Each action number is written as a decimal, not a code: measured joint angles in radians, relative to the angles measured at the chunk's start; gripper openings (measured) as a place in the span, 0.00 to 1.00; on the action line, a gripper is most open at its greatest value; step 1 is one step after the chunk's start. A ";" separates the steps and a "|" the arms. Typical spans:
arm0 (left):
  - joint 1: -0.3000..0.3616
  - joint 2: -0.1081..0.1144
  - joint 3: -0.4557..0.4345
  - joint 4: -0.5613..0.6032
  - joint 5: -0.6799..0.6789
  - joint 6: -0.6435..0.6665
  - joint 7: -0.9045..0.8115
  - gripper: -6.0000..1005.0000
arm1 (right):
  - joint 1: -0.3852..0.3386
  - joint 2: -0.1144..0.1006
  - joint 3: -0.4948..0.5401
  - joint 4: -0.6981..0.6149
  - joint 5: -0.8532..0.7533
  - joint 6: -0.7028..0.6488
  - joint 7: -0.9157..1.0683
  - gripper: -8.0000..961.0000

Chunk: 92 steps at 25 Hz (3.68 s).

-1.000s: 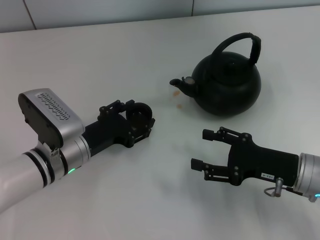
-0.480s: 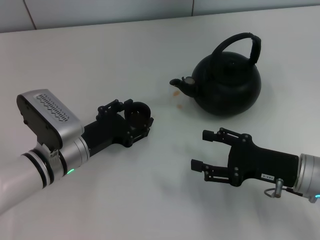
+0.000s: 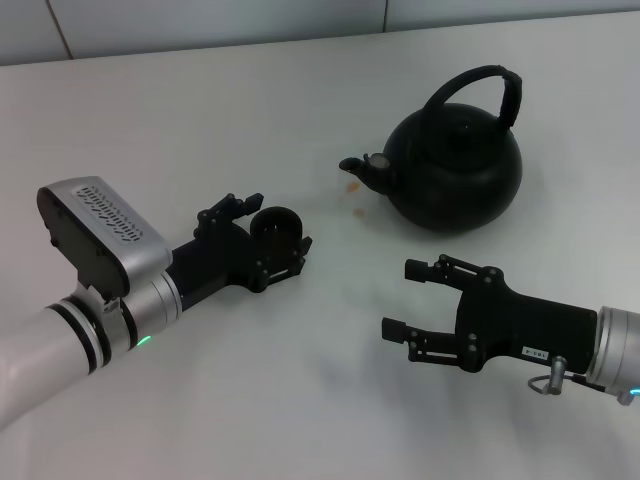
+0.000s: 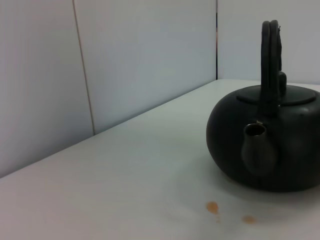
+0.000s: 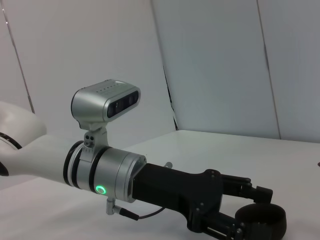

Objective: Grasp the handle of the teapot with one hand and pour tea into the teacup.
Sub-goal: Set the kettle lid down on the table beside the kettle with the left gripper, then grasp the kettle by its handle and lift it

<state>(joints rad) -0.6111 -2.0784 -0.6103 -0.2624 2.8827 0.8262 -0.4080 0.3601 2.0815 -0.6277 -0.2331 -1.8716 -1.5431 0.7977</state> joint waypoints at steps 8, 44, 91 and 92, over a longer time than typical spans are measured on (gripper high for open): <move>0.000 0.003 -0.003 0.000 0.000 0.004 0.000 0.86 | 0.002 0.000 0.000 0.000 0.000 0.000 0.000 0.87; 0.196 0.113 0.093 0.392 0.006 0.771 -0.141 0.86 | 0.000 0.000 0.061 0.000 0.002 0.011 0.008 0.87; 0.195 0.097 0.126 0.453 -0.002 0.783 -0.140 0.86 | -0.130 0.008 0.675 0.486 0.265 0.067 -0.695 0.87; 0.196 0.096 0.126 0.453 -0.002 0.783 -0.140 0.86 | -0.128 0.007 0.677 0.485 0.265 0.072 -0.695 0.87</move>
<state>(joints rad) -0.4156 -1.9819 -0.4848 0.1903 2.8807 1.6091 -0.5480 0.2323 2.0886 0.0489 0.2523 -1.6065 -1.4707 0.1030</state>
